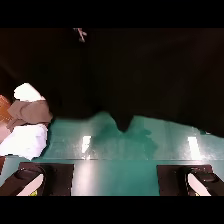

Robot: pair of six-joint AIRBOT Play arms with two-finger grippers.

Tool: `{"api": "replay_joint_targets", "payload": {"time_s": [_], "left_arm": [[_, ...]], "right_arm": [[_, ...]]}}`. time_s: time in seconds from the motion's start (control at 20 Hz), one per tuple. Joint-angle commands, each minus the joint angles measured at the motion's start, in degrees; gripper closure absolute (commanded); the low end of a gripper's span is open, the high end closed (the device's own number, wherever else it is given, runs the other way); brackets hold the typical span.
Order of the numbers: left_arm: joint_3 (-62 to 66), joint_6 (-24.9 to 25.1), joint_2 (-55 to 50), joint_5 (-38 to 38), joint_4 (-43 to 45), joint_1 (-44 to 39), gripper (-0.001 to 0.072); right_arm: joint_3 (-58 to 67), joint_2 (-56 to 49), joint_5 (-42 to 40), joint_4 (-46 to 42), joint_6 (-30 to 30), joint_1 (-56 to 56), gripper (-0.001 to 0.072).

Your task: Fold the shirts.

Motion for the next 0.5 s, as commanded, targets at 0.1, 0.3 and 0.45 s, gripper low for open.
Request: {"api": "replay_joint_targets", "payload": {"time_s": [0.1,0.3,0.45], "left_arm": [[-10.27,-6.08,-11.61,-4.13,11.61,0.09,0.0686],[-16.52,-6.27,-27.93,-6.19,11.26,0.09,0.0686],[-16.81,-6.32,-39.58,-2.86,11.28,0.09,0.0686]], "right_arm": [[-13.53,-6.25,4.87,-0.76,6.54,3.74,0.0697],[-27.34,-15.87,-7.30,-0.81,6.54,10.95,0.0696],[-29.88,-24.65,-18.40,-0.28,6.51,13.55,0.0696]]}}
